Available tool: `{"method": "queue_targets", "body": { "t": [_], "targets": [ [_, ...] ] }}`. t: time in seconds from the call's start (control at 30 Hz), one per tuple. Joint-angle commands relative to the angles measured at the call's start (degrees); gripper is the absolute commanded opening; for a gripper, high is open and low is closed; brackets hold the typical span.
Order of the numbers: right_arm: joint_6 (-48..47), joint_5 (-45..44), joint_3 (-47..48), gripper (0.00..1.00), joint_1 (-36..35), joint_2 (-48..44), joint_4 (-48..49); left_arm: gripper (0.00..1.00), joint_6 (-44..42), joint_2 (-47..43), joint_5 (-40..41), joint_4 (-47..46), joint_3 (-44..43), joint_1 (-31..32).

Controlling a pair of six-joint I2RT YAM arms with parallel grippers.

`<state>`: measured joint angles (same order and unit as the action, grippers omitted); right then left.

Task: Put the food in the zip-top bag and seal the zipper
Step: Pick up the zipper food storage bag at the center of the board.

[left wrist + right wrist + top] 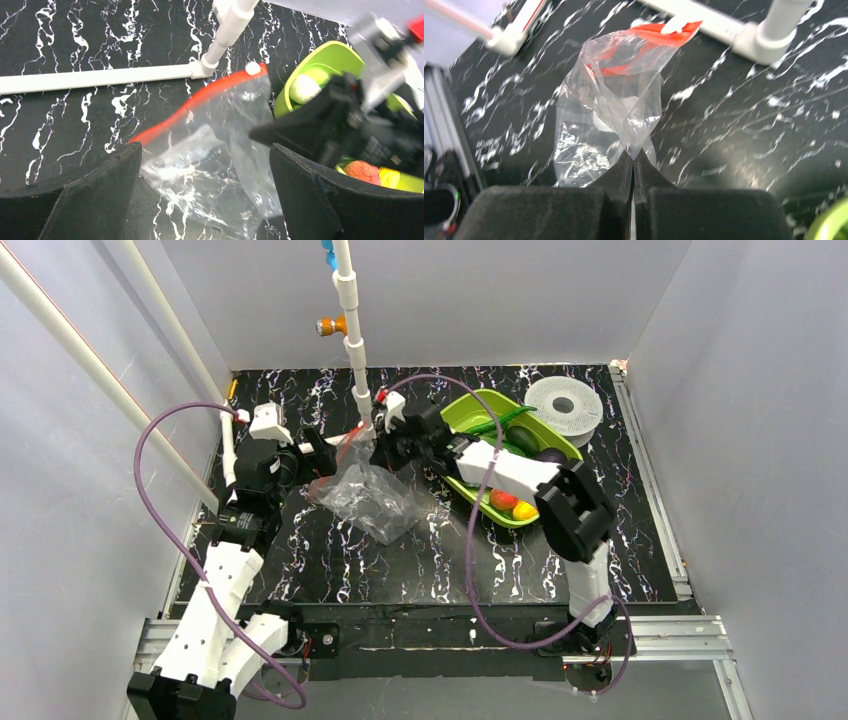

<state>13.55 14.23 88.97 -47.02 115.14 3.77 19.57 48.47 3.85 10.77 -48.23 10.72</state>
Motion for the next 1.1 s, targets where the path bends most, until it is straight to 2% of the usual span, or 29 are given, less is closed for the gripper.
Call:
{"method": "queue_targets", "body": {
  "t": [0.0, 0.1, 0.23, 0.33, 0.4, 0.5, 0.63, 0.77, 0.93, 1.07],
  "targets": [
    [-7.57, -1.20, -11.51, 0.01, -5.15, -14.76, 9.21, 1.00, 4.27, -4.37, 2.09, 7.35, -2.99, 0.64],
    [-12.66, -12.24, -19.44, 0.01, -11.33, -22.50, 10.29, 1.00, 14.01, -8.92, 0.47, 20.43, -5.66, 0.60],
    [-16.22, -26.51, -32.20, 0.01, -16.13, -30.16, 21.11, 0.99, 26.30, -14.74, -9.97, 30.81, -7.70, 0.54],
    [-20.48, -31.35, -41.73, 0.01, -18.40, -34.24, 30.51, 0.99, 35.88, -17.71, -12.69, 40.06, -10.66, 0.53],
    [-24.62, -33.35, -46.26, 0.01, -19.89, -36.07, 36.78, 0.93, 43.00, -19.78, -13.92, 45.13, -11.47, 0.51],
    [-30.28, -36.62, -50.16, 0.01, -22.04, -38.12, 40.32, 0.92, 55.27, -23.73, -17.66, 47.24, -9.14, 0.53],
    [-35.69, -39.57, -53.46, 0.01, -23.56, -40.55, 43.84, 0.92, 72.14, -26.89, -24.38, 45.80, -1.73, 0.53],
    [-37.57, -39.85, -54.54, 0.01, -24.42, -42.46, 44.44, 0.93, 75.34, -20.95, -26.28, 50.01, -1.00, 0.53],
    [-39.97, -40.61, -54.71, 0.01, -26.23, -43.28, 45.27, 0.94, 73.21, -10.08, -27.70, 50.91, -4.76, 0.53],
    [-41.79, -41.29, -54.43, 0.01, -27.21, -42.82, 45.70, 0.97, 72.10, -3.74, -24.27, 52.08, -9.73, 0.50]
  ]
}}
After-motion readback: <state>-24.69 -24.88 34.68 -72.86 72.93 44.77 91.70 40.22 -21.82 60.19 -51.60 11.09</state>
